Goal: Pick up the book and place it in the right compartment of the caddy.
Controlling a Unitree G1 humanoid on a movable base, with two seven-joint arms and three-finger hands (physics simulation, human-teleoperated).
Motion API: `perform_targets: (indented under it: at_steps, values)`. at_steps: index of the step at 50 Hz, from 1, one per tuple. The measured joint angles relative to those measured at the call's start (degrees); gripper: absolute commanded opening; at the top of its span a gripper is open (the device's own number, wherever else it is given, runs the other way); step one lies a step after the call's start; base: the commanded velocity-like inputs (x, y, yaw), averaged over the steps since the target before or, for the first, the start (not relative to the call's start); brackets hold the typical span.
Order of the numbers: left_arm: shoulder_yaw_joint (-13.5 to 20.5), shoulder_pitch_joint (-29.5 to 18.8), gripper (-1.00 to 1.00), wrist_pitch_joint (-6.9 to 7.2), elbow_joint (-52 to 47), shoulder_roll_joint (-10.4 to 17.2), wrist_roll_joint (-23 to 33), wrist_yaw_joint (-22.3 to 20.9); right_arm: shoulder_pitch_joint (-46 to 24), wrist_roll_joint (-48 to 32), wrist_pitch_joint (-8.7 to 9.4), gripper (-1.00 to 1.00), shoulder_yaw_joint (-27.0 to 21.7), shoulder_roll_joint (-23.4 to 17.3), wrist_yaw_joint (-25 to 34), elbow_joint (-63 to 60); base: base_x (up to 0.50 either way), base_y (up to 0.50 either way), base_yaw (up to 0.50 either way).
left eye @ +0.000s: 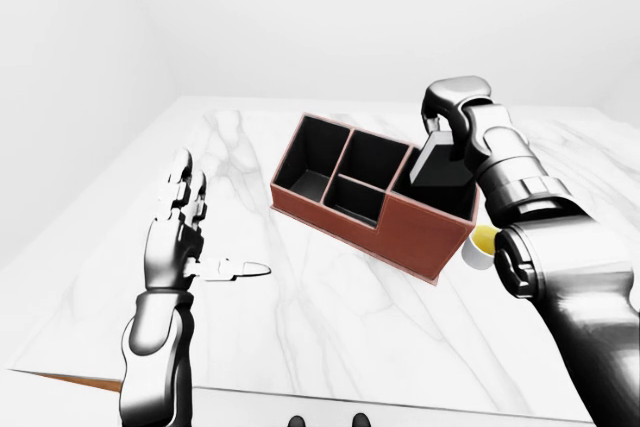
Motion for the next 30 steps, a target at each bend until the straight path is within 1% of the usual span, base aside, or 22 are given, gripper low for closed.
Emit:
perform_targets:
  at_steps: [12,30]
  values:
    - [0.4,-0.2,1.0,0.0,1.0,0.2,-0.2,-0.1,-0.3,0.0,1.64,-1.0,-0.1,0.8,-1.0,2.1,0.0,0.0,0.0]
    - [0.8,-0.8,1.0,0.0,2.3,0.6,-0.4,-0.1,0.2,-0.5,3.46,-1.0,-0.2,1.8,-2.0,3.9,0.0,0.0,0.0]
